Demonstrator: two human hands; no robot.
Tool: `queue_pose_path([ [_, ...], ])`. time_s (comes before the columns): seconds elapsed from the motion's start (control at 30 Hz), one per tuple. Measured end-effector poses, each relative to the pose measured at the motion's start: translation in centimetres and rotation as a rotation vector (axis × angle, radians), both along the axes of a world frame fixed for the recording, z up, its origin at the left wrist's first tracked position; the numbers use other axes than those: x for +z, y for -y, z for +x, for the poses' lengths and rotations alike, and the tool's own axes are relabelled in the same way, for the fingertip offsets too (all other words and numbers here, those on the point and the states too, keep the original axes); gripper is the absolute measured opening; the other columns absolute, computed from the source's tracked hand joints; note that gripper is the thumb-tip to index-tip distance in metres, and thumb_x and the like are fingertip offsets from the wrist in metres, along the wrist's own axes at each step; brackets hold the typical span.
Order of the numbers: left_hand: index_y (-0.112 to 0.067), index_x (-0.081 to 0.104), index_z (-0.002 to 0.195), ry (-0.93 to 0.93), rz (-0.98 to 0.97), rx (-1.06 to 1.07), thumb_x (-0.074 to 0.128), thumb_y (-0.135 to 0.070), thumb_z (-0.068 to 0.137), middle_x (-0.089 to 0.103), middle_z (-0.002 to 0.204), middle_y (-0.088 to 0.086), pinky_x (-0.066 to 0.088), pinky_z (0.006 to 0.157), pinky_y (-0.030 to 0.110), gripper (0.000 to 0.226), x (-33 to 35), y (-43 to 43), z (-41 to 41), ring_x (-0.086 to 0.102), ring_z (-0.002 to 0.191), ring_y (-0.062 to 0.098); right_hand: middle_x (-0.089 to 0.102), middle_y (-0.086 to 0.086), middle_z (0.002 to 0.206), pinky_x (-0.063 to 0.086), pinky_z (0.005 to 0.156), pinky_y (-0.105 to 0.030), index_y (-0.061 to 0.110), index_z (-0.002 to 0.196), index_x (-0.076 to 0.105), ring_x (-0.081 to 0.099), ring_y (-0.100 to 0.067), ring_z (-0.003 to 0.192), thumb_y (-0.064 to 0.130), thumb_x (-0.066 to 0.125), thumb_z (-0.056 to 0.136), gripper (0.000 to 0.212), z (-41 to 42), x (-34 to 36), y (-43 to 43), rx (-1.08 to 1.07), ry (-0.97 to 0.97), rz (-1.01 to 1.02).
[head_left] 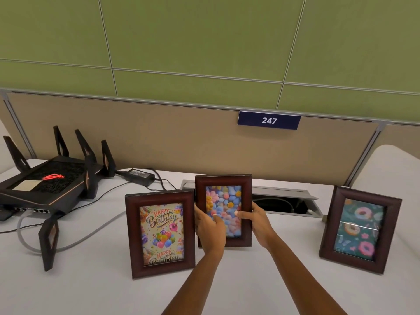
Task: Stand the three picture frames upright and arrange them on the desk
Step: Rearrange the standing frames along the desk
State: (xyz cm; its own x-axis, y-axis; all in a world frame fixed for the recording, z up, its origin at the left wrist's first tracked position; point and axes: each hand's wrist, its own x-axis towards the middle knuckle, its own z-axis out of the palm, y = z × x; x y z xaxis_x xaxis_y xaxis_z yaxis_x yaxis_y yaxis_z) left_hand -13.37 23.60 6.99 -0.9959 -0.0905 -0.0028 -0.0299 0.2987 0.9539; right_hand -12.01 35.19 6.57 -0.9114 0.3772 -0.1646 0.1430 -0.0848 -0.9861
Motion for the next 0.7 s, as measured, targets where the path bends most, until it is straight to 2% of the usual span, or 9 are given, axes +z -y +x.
queue_pose_path([
  [0.17,-0.003,0.009,0.142,-0.047,-0.051,0.030,0.051,-0.009,0.088,0.025,0.150,0.020,0.028,0.111,0.044,0.068,-0.5,-0.4,-0.4,0.025,0.138,0.033,0.062,-0.007,0.109,0.051,0.086,-0.043,0.019,0.106,0.051,0.061,-0.027,0.099,0.005,0.060,0.082,0.029,-0.5,-1.2,0.3,-0.016,-0.003,-0.033],
  [0.37,0.000,0.009,0.141,-0.038,-0.106,0.058,0.049,-0.010,0.089,0.027,0.148,0.023,0.032,0.108,0.042,0.066,-0.6,-0.5,-0.7,0.030,0.135,0.035,0.062,-0.006,0.112,0.051,0.087,-0.043,0.020,0.109,0.051,0.061,-0.028,0.101,0.007,0.060,0.083,0.031,-1.0,-1.9,0.8,-0.017,0.002,-0.045],
  [0.7,0.000,0.003,0.141,-0.046,-0.154,0.022,0.048,-0.010,0.090,0.019,0.151,0.022,0.025,0.112,0.041,0.069,-1.1,-0.5,-0.8,0.022,0.139,0.034,0.058,-0.013,0.124,0.048,0.094,-0.045,0.012,0.121,0.047,0.058,-0.030,0.108,0.009,0.059,0.084,0.040,-1.4,-1.7,0.4,-0.011,0.060,0.019],
])
